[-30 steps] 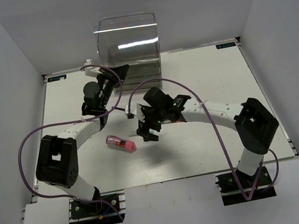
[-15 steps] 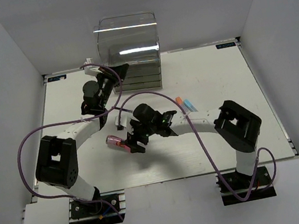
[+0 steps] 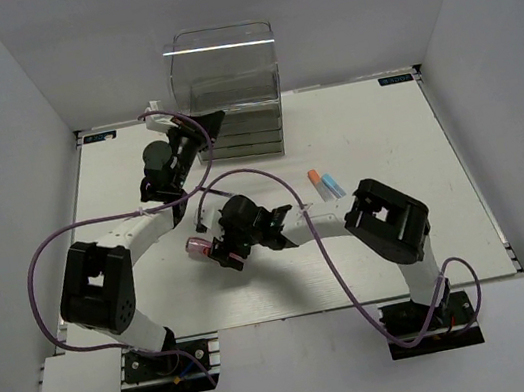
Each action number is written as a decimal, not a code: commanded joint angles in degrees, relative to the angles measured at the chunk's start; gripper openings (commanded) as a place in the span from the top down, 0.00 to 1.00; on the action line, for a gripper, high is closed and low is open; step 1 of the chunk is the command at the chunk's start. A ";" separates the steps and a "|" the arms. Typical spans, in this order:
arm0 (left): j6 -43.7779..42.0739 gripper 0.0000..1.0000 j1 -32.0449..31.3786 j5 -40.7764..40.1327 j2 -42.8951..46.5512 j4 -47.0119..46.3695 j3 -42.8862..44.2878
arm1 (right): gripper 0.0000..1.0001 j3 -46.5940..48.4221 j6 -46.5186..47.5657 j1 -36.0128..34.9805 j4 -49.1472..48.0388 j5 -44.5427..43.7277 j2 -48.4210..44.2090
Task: Sort the stationery into containers
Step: Pick up the stationery from the center of the board, then close the storage box at the center of the board.
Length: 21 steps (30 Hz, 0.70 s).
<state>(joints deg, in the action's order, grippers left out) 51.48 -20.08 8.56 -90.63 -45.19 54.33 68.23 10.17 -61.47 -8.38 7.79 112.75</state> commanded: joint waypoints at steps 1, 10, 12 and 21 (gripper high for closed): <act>-0.68 0.81 0.48 -0.73 3.79 -1.30 2.19 | 0.22 3.75 -1.21 -0.58 -2.78 -1.73 1.68; -1.21 0.81 0.48 -0.73 4.85 -0.78 2.19 | 0.61 2.18 -0.07 -1.98 -3.40 -1.64 3.00; -1.21 0.81 0.48 -0.73 4.85 -0.78 2.19 | 0.74 1.13 0.28 -2.07 -3.22 -1.29 1.87; -1.21 0.81 0.48 -2.40 5.38 -0.77 1.13 | 1.00 -8.89 10.11 -1.55 -5.25 -6.91 -12.63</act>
<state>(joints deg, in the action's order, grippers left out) 51.00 -19.97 7.07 -87.99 -45.06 54.50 60.27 15.51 -63.16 -9.72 3.57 106.43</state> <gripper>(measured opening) 0.187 0.526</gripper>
